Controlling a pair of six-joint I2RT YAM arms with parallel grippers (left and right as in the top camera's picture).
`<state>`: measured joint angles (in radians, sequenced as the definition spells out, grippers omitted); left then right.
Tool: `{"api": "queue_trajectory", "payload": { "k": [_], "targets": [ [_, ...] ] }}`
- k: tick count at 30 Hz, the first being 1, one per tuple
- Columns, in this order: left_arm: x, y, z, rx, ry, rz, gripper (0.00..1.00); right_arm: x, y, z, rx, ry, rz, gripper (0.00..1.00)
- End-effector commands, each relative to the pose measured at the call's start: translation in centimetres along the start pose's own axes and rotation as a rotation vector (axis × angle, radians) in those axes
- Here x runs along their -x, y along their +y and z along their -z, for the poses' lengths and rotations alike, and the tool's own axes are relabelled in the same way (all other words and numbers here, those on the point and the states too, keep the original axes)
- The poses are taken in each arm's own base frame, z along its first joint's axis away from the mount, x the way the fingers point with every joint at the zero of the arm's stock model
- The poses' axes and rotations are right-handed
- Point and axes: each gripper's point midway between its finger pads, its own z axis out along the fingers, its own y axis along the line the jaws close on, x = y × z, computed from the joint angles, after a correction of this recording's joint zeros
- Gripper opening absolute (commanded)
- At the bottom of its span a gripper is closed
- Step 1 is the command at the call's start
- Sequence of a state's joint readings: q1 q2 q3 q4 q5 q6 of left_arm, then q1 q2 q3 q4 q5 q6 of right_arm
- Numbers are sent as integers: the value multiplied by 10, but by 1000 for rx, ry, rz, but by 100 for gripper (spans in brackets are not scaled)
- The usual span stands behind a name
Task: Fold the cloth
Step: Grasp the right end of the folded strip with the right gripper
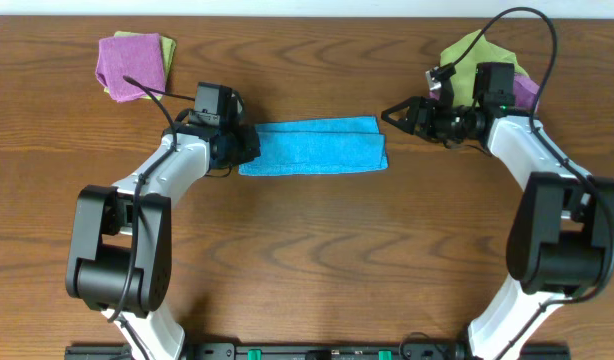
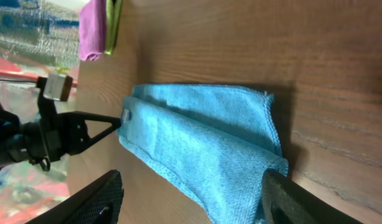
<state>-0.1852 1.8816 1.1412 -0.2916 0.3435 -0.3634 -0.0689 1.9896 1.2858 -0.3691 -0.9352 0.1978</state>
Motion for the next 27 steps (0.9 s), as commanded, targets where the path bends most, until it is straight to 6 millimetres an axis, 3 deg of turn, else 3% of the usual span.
{"api": "queue_trajectory", "payload": {
  "k": [1, 9, 14, 25, 27],
  "targets": [
    [-3, 8, -4, 22, 13, 11, 5, 1, 7, -5, 65, 12, 25, 71],
    [-9, 20, -16, 63, 37, 18, 6, -4, 1, -8, 60, 29, 36, 73],
    [-15, 24, -23, 70, 62, 26, 6, -19, -20, -15, 5, 77, -8, 73],
    [-15, 25, -23, 71, 62, 21, 6, -23, -43, -23, -19, 90, -55, 73],
    [-15, 25, -23, 71, 62, 21, 6, -29, -55, -22, -92, 105, -68, 73]
  ]
}}
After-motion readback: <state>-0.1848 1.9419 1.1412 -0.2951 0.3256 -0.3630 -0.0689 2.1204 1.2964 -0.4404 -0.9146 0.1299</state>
